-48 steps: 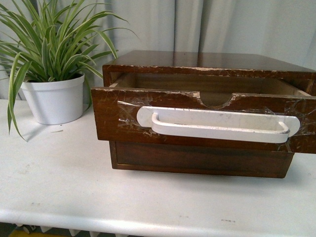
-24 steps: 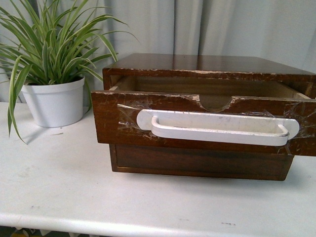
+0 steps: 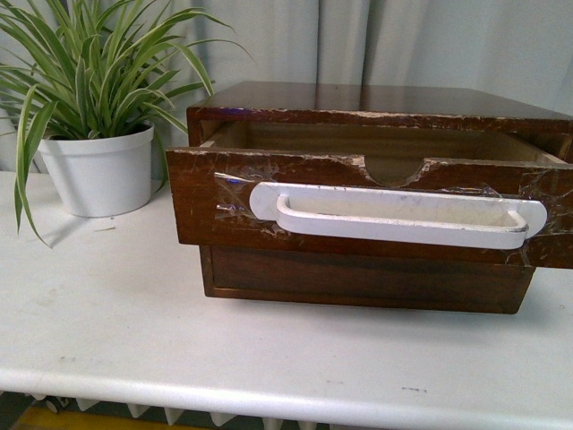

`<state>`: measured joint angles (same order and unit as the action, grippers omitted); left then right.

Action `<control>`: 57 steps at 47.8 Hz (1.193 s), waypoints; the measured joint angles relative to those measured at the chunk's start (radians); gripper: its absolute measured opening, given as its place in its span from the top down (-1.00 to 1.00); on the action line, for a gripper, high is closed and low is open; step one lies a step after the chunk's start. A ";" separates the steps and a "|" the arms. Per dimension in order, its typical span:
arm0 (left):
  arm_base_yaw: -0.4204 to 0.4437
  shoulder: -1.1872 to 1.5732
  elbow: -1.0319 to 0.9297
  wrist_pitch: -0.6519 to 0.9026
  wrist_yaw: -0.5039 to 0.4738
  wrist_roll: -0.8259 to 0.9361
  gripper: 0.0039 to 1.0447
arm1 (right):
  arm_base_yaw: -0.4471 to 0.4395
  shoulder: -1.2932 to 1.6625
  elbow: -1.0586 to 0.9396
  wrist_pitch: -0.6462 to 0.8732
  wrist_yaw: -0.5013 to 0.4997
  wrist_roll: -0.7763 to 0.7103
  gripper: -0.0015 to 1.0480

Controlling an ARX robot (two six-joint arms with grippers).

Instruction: Open drawer

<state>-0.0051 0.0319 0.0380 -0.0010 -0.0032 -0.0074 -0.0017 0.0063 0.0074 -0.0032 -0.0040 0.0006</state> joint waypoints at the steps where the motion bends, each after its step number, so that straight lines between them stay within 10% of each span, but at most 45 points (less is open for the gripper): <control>1: 0.000 -0.009 -0.008 0.000 0.000 0.000 0.93 | 0.000 0.000 0.000 0.000 0.001 0.000 0.97; 24: 0.002 -0.028 -0.026 -0.001 0.001 0.000 0.81 | 0.000 -0.002 0.000 0.000 0.003 0.000 0.97; 51: 0.002 -0.028 -0.026 -0.001 0.001 0.000 -0.90 | 0.000 -0.002 0.000 0.000 0.003 -0.001 -0.67; 57: 0.002 -0.028 -0.026 -0.001 0.001 0.003 -0.88 | 0.000 -0.002 0.000 0.000 0.003 0.000 -0.83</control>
<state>-0.0036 0.0036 0.0124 -0.0021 -0.0021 -0.0048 -0.0017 0.0040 0.0074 -0.0036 -0.0013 0.0006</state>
